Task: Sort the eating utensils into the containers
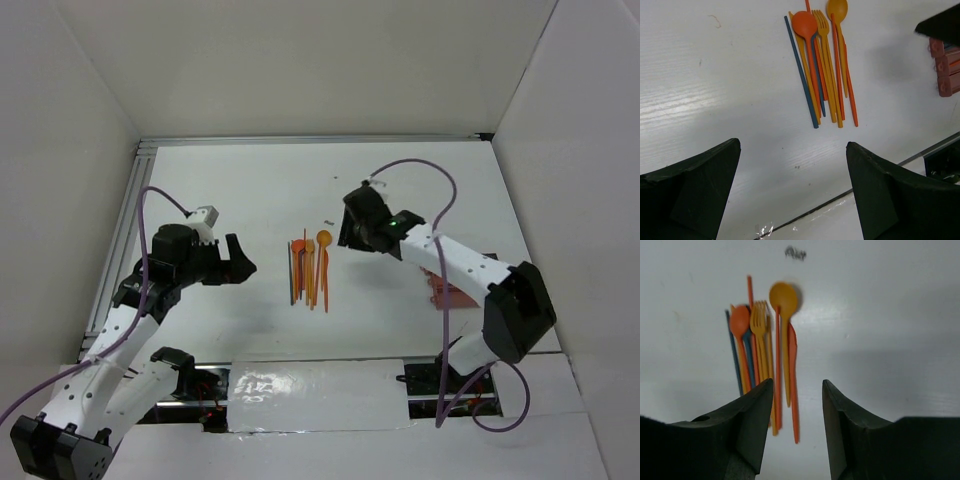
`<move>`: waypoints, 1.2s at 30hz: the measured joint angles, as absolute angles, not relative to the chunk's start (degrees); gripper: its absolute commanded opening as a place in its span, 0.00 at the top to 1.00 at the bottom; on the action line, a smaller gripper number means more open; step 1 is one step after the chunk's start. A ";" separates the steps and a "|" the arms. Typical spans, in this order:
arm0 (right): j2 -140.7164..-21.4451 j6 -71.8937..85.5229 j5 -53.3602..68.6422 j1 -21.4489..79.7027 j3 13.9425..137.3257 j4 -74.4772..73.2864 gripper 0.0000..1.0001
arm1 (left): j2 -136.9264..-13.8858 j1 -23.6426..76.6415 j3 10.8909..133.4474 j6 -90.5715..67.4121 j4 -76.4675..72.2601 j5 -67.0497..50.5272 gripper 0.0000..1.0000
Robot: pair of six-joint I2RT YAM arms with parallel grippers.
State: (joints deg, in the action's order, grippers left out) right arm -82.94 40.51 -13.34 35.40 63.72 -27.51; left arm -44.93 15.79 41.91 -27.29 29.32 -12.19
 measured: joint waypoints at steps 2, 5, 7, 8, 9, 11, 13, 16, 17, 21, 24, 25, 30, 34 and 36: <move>-85.43 40.62 -13.61 38.63 62.92 -29.10 0.51 | -44.53 15.79 41.91 -27.38 29.87 -11.68 0.00; -85.86 41.08 -13.91 42.65 60.05 -31.24 0.51 | -43.18 15.79 41.91 -27.40 30.17 -11.03 0.00; -85.62 41.28 -13.91 44.71 57.93 -31.20 0.50 | -42.06 15.79 41.91 -27.40 30.11 -10.72 0.00; -85.56 41.34 -13.87 45.60 56.95 -31.18 0.50 | -41.60 15.79 41.91 -27.38 30.04 -10.70 0.00; -85.56 41.50 -13.78 46.52 56.25 -31.24 0.51 | -41.28 15.79 41.91 -27.38 30.02 -10.68 0.00; -85.73 41.71 -13.47 48.29 55.66 -31.20 0.51 | -40.91 15.79 41.91 -27.35 30.04 -10.68 0.00; -86.61 42.06 -13.39 49.63 55.92 -30.57 0.52 | -40.91 15.79 41.91 -27.35 30.15 -10.68 0.00; -90.39 42.46 -13.43 51.44 57.21 -29.87 0.52 | -40.88 15.79 41.91 -27.35 30.35 -10.74 0.00; -91.74 42.52 -13.47 51.94 57.58 -29.65 0.52 | -40.86 15.79 41.91 -27.35 30.46 -10.74 0.00; -95.98 42.52 -13.47 53.32 58.22 -29.45 0.52 | -40.45 15.79 41.91 -27.35 30.81 -10.72 0.00; -97.93 42.52 -13.52 53.56 58.46 -29.45 0.53 | -39.44 15.79 41.91 -27.35 30.96 -10.70 0.00; -98.48 42.52 -13.50 53.56 58.54 -29.36 0.55 | -39.11 15.79 41.91 -27.35 30.96 -10.72 0.00; -100.07 42.41 -14.24 53.58 59.64 -29.17 0.65 | -38.59 15.79 41.91 -27.35 30.98 -10.70 0.00; -101.45 42.76 -15.68 53.60 60.90 -29.23 0.85 | -38.59 15.79 41.91 -27.35 30.98 -10.70 0.00; -101.91 43.46 -16.36 53.21 61.39 -29.17 1.00 | -38.57 15.79 41.91 -27.33 31.00 -10.70 0.00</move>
